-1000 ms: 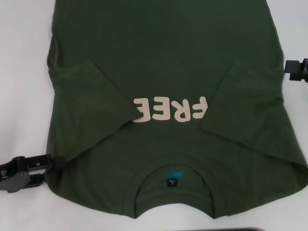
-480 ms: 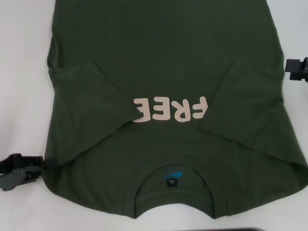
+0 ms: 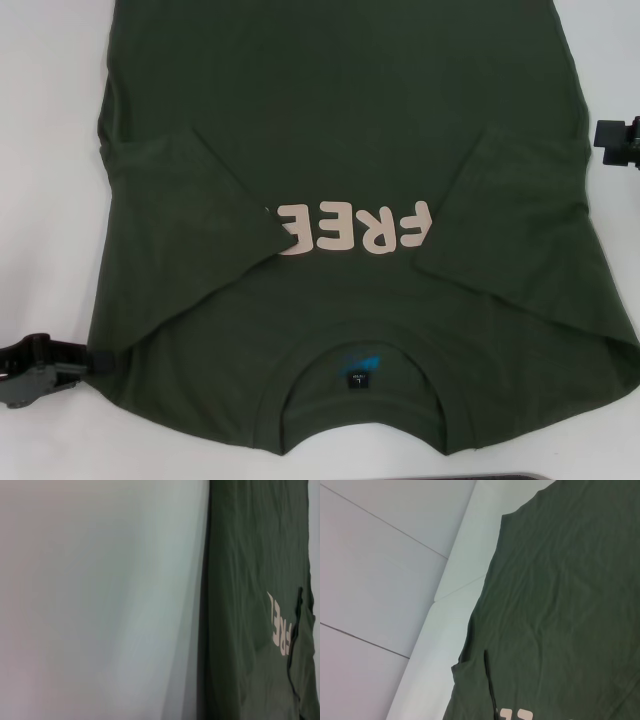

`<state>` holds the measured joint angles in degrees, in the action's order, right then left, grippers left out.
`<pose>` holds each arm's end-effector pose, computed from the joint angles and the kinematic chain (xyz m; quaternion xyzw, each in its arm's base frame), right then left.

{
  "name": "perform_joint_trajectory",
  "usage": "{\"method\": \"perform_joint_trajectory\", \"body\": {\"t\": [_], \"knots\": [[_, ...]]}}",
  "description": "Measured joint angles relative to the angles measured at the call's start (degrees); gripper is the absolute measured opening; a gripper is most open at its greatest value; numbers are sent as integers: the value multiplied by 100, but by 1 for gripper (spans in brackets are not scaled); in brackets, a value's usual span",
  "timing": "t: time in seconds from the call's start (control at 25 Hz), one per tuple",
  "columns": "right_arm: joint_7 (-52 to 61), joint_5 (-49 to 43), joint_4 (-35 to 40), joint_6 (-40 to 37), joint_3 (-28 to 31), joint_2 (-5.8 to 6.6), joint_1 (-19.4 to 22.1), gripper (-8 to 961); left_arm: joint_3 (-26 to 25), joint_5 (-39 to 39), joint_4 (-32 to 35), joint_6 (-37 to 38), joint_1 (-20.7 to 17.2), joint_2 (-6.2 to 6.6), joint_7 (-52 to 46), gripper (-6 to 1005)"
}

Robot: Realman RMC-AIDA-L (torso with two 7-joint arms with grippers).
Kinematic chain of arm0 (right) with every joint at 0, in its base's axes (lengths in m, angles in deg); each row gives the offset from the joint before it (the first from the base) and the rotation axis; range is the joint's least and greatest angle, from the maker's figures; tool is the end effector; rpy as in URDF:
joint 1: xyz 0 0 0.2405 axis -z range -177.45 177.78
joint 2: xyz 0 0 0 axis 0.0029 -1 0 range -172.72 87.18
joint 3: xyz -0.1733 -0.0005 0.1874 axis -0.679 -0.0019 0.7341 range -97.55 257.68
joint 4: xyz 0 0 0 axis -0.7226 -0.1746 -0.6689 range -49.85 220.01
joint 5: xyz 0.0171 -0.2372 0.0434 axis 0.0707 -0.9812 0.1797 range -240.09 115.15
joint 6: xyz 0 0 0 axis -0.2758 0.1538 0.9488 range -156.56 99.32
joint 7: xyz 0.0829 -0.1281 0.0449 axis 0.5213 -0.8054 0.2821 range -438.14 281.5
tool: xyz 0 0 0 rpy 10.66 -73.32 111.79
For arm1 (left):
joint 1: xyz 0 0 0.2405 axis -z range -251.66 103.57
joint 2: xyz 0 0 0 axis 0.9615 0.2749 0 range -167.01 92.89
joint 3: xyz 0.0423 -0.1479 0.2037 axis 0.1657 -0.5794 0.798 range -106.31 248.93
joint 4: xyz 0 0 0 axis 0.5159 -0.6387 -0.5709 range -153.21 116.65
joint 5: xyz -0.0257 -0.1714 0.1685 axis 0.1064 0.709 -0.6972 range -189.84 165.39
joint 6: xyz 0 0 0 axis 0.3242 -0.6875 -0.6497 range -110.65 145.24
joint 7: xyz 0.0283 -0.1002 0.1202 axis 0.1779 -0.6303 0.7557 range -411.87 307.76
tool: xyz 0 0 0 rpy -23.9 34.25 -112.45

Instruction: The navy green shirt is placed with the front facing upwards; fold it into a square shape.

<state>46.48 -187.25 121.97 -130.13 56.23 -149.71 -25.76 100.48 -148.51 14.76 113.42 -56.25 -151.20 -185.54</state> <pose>0.3488 0.3244 0.1002 -0.7583 0.5951 0.2542 0.0789 -0.3948 0.2407 0.0063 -0.6455 -0.7491 -0.1485 0.0097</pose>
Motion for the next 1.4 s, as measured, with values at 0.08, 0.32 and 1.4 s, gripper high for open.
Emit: {"method": "perform_joint_trajectory", "body": {"t": [0.08, 0.32, 1.4], "knots": [[0, -11, 0, 0, -20, 0, 1, 833, 1, -1, 2, 61, 16, 13, 7, 82], [24, -335, 12, -22, -47, 74, 53, 834, 16, -12, 14, 293, 87, 62, 4, 49], [81, -2281, 300, -790, -56, 170, 400, 833, -43, 17, 70, 257, 254, 80, -148, 52]]}}
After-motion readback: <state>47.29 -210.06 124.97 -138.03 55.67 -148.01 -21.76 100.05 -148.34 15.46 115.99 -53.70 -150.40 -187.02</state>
